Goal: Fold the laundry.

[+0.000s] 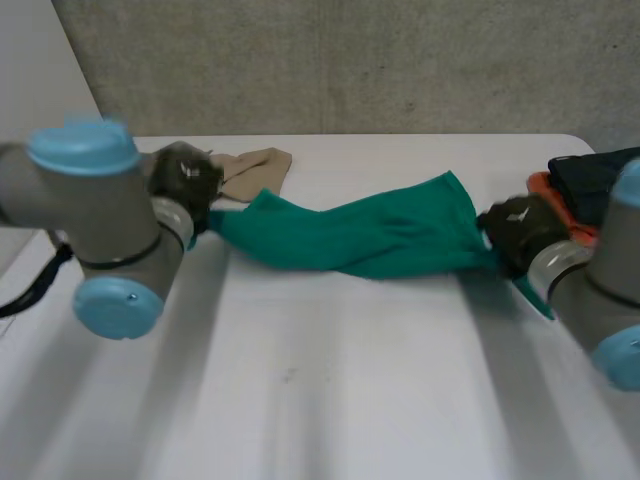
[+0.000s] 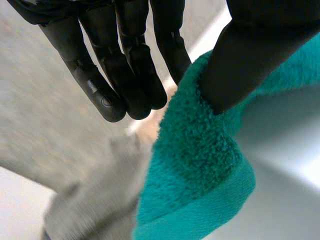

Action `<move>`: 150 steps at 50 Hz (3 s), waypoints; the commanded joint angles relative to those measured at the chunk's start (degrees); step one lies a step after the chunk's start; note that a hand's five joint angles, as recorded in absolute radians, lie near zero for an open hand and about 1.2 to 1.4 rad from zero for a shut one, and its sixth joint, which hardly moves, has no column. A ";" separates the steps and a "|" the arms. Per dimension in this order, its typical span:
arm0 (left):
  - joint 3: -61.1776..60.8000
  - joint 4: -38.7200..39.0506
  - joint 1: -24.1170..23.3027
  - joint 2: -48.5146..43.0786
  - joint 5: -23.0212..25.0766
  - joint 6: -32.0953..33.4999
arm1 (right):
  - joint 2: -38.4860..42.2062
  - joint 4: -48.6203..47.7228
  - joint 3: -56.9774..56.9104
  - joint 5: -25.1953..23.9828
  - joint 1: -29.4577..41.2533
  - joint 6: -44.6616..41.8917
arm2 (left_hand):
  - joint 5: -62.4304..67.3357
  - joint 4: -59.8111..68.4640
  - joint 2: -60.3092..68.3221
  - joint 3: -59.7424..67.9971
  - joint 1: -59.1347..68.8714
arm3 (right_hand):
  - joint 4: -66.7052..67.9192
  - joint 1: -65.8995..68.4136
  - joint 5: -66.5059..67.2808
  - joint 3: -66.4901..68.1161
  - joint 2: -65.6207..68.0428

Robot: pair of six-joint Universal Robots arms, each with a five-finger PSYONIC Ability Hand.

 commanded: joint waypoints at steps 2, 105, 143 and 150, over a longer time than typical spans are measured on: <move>2.93 0.52 -2.86 11.70 0.98 -7.94 | -13.49 5.36 -7.14 -0.85 -3.33 1.36 | 13.70 11.73 11.62 12.13 13.33 | 11.38 14.60 13.45 11.82 12.30; -10.86 6.76 -8.23 -10.18 2.30 0.58 | 11.38 -0.26 -9.61 8.29 4.67 -0.74 | -23.98 -25.95 -26.06 -25.55 -24.35 | 11.38 14.60 13.45 11.82 12.30; -5.50 -10.55 4.43 31.49 11.34 -8.21 | -13.58 34.00 -22.70 -2.77 -7.11 -11.82 | 13.70 11.73 11.62 12.13 13.33 | 11.38 14.60 13.45 11.82 12.30; -2.17 -12.93 6.01 19.02 11.09 -8.03 | -5.94 36.83 -23.93 -5.68 -7.20 -13.31 | 13.70 11.73 11.62 12.13 13.33 | 11.38 14.60 13.45 11.82 12.30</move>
